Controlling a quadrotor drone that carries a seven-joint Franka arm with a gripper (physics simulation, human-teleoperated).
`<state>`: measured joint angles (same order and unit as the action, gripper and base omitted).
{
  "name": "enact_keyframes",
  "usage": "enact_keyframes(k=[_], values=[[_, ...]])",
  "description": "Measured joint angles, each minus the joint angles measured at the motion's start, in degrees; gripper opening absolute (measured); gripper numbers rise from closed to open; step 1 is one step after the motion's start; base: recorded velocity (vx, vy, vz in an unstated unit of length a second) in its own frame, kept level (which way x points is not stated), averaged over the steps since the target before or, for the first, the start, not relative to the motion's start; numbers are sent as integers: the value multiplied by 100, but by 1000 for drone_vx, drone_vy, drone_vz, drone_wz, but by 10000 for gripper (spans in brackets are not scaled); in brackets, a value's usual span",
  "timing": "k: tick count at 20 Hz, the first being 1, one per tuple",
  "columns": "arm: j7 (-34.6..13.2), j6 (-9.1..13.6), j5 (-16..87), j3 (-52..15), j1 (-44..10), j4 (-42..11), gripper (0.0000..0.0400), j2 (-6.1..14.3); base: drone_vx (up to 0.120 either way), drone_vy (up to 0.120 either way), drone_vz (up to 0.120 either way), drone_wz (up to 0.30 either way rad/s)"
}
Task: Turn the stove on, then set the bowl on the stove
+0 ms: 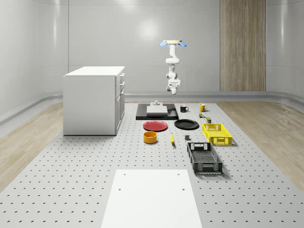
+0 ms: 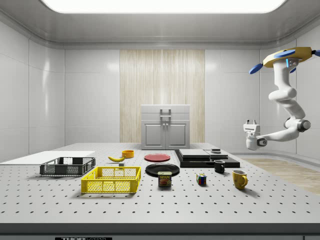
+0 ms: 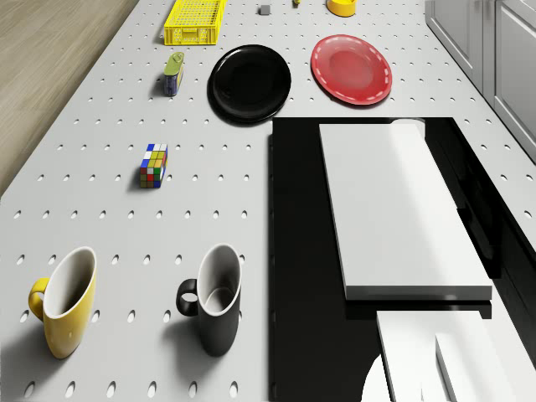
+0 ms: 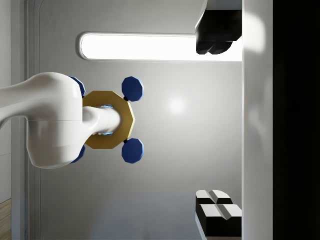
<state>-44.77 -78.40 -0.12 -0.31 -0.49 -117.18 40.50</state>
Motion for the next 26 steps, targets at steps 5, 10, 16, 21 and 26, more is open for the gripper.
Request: enact_keyframes(k=[5, 10, 16, 21, 26], values=[[0, -21, 8, -7, -4, -14, 400, 15, 0, -120, 0, 0], [-2, -42, 27, -22, -10, -28, 400, 29, 0, -120, 0, 0], [-9, -68, 87, -66, -24, -46, 400, 48, 120, -120, 0, 0], [-25, -91, 214, -157, -53, -64, 400, 64, 120, -120, 0, 0], [-64, -116, 509, -367, -117, -93, 400, 83, 120, -120, 0, 0]])
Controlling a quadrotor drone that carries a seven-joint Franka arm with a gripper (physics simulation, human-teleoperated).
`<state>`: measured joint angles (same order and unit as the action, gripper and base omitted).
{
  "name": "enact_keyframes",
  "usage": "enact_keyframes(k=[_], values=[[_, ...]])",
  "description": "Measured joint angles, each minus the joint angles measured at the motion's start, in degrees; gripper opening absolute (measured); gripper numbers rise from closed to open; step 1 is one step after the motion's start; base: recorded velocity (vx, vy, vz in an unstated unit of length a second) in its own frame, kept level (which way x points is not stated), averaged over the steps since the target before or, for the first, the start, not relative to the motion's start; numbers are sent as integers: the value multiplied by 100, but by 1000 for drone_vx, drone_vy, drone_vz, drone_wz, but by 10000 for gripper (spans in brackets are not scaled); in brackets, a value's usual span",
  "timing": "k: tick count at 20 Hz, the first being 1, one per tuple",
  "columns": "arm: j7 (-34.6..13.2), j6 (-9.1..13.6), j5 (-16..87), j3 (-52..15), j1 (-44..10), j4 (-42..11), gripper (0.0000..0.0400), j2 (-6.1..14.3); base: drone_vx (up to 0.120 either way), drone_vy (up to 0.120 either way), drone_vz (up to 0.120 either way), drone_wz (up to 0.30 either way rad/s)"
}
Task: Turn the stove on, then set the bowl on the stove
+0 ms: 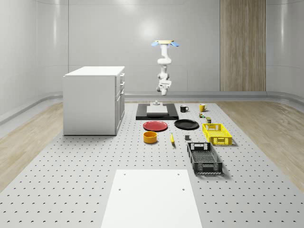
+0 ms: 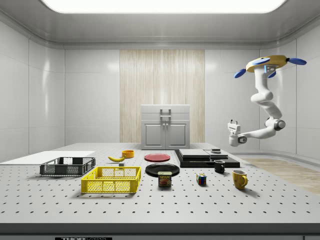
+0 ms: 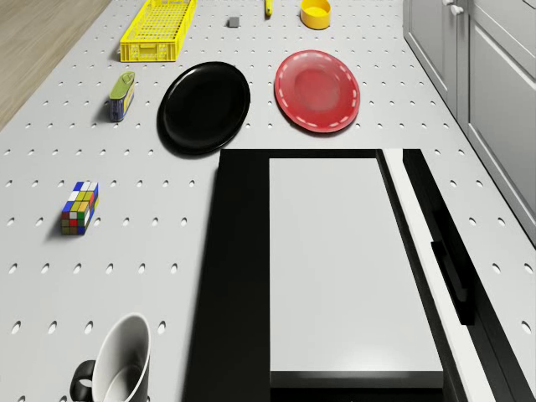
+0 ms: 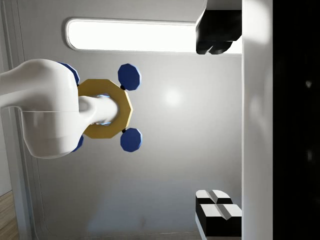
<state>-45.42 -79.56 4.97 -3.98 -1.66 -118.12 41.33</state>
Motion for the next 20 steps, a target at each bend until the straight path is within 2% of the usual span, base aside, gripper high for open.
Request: enact_keyframes(k=[3, 6, 11, 13, 16, 18, 20], values=[[-46, -19, 340, -241, -75, -40, 400, 17, 107, -120, 0, 0], [-123, -44, 896, -634, -198, -133, 400, 45, 0, -120, 0, 0], [-396, -129, 2614, -1811, -592, -646, 400, 170, 0, -120, 0, 0], [-606, -181, 3659, -2485, -847, -1109, 400, 275, 0, -120, 0, 0], [-1104, -224, 5537, -3589, -1374, -2125, 400, 499, 0, -107, -27, 0], [-1564, -161, 6843, -4278, -1847, -2883, 400, 668, 0, 0, -120, 0], [-2079, 10, 8026, -4870, -2419, -3544, 400, 831, 0, 0, -60, 0]])
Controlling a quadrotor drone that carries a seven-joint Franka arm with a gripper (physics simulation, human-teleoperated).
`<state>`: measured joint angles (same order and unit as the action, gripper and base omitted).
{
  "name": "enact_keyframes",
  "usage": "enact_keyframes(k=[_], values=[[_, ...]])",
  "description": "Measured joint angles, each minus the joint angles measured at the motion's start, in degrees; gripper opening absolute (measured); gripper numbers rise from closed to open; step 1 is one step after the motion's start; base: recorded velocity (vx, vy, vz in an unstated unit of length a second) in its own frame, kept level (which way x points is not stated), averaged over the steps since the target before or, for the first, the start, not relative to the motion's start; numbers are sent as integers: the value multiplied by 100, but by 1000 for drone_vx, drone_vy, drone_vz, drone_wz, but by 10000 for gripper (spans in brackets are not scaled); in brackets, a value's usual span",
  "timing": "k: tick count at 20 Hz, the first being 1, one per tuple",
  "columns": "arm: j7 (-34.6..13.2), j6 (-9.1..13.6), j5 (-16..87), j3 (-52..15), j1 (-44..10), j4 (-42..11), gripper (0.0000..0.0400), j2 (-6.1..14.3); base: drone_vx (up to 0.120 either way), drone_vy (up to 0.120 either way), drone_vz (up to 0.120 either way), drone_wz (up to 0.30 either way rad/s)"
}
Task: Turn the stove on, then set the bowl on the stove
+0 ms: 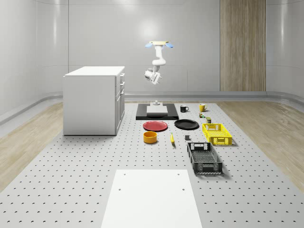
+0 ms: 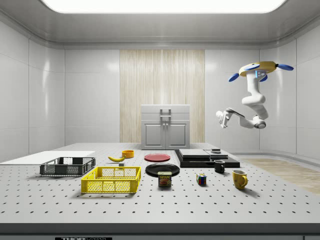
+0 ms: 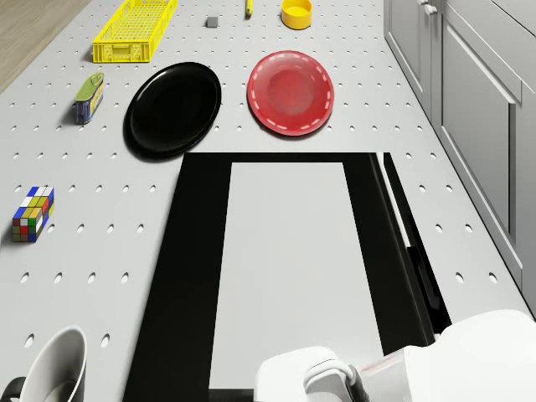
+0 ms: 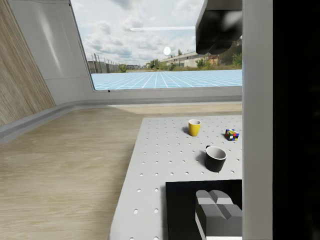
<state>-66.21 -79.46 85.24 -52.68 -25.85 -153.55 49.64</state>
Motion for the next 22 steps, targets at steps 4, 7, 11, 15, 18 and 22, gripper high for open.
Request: enact_keyframes(k=[4, 7, 11, 15, 18, 22], values=[[-944, 528, 1651, -860, -1230, -803, 400, 300, 0, 0, -120, 0], [-1451, 880, 2295, -1262, -1980, -1057, 400, 505, 0, 0, -120, 0], [-1881, 1158, 2687, -1583, -2636, -1187, 400, 735, 0, -10, -120, 0], [-2128, 1261, 2819, -1763, -3005, -1228, 400, 920, 70, -10, -120, 0], [-2244, 1266, 2840, -1851, -3172, -1237, 400, 1038, 120, 0, -120, 0], [-2350, 1219, 2818, -1935, -3314, -1236, 400, 1181, 120, -60, -120, 0]])
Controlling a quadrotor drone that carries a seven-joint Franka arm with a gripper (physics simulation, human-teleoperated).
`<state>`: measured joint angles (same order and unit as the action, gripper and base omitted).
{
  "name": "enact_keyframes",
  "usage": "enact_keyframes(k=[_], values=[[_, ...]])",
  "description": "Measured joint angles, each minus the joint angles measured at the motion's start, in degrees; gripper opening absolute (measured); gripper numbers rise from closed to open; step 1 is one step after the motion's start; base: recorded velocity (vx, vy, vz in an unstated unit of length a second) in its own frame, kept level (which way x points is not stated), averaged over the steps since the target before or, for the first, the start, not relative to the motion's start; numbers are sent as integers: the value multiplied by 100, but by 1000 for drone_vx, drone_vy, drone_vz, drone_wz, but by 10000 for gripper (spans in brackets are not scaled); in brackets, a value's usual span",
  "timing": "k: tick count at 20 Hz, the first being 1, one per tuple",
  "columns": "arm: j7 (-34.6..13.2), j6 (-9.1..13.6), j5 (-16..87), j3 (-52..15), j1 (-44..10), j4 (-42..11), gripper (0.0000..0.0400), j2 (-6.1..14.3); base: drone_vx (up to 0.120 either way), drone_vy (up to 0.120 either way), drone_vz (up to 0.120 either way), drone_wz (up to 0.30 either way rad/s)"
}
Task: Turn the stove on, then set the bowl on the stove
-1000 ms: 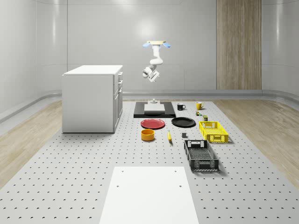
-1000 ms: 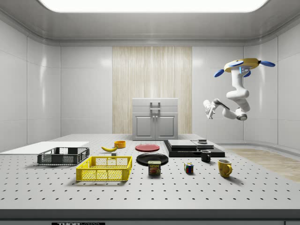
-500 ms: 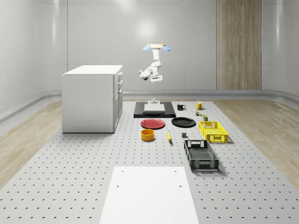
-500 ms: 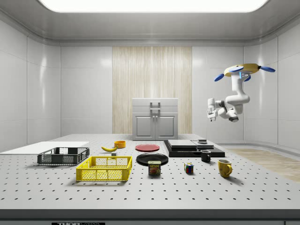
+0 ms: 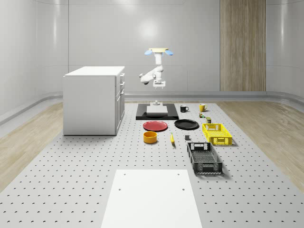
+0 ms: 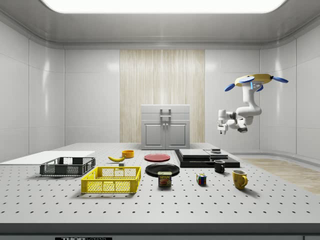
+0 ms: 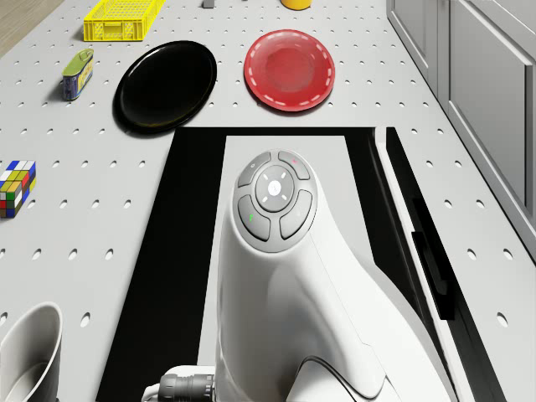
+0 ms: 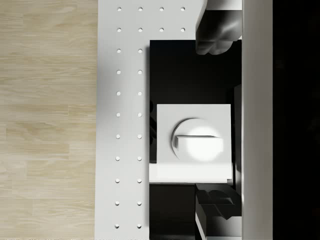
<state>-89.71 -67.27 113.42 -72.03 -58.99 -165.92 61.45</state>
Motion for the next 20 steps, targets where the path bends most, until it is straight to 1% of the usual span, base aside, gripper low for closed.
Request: enact_keyframes(k=[3, 7, 11, 18, 20], values=[[-58, -58, -34, -49, -72, 4, 400, 100, 120, -107, -120, 0], [-119, -151, -91, -103, -144, 11, 400, 227, 110, 0, -120, 0], [-168, -251, -152, -149, -199, 19, 400, 349, 0, 0, -120, 0], [-240, -431, -258, -218, -277, 34, 400, 553, 114, 0, -120, 0], [-258, -482, -287, -236, -296, 38, 400, 609, 20, 0, -120, 0]])
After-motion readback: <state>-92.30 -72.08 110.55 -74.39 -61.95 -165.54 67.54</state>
